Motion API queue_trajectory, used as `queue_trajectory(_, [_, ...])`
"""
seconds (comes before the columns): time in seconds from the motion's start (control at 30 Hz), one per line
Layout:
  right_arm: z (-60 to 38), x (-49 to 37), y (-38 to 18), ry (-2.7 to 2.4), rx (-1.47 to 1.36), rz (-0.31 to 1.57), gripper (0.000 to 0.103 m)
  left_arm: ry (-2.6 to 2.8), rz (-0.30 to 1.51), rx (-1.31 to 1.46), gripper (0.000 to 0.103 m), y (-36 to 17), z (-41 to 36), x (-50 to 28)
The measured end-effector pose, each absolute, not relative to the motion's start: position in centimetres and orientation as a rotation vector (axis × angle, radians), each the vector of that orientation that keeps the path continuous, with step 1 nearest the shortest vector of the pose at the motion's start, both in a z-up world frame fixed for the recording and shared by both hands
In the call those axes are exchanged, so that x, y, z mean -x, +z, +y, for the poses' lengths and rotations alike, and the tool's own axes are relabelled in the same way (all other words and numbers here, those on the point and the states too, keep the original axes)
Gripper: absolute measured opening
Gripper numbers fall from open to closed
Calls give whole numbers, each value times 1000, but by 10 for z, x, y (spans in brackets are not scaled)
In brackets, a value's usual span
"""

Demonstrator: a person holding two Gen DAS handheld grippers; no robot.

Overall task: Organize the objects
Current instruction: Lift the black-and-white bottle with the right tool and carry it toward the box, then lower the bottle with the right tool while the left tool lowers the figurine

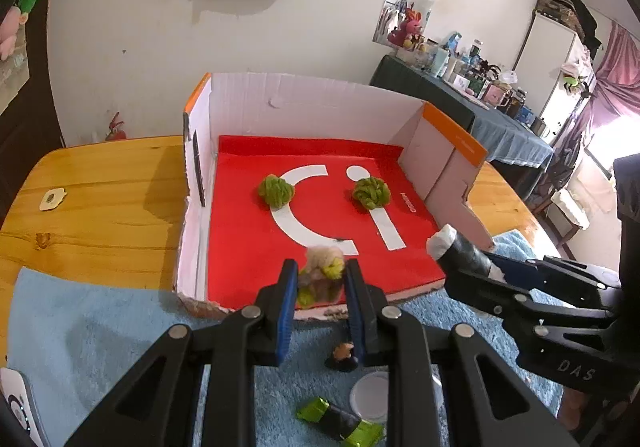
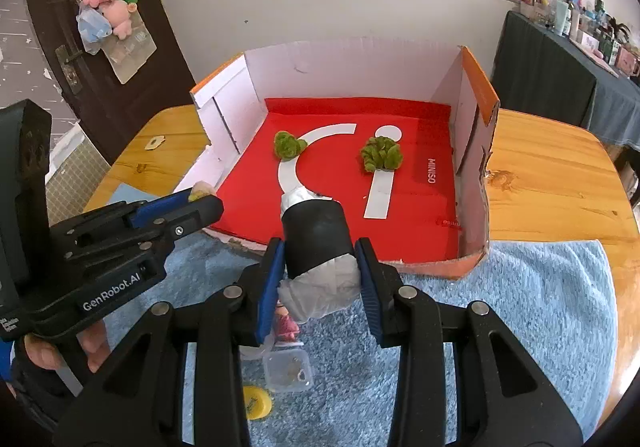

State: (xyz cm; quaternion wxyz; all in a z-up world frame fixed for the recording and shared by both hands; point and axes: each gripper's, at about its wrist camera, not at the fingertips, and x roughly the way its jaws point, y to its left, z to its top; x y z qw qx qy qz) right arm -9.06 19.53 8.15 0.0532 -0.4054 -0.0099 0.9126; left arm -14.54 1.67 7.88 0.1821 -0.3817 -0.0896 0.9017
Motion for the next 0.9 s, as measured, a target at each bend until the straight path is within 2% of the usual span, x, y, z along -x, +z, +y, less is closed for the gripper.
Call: queue_trajectory(0.9, [223, 141, 65, 2668, 1314, -24, 34, 2508, -223, 1168, 25, 66, 28, 201])
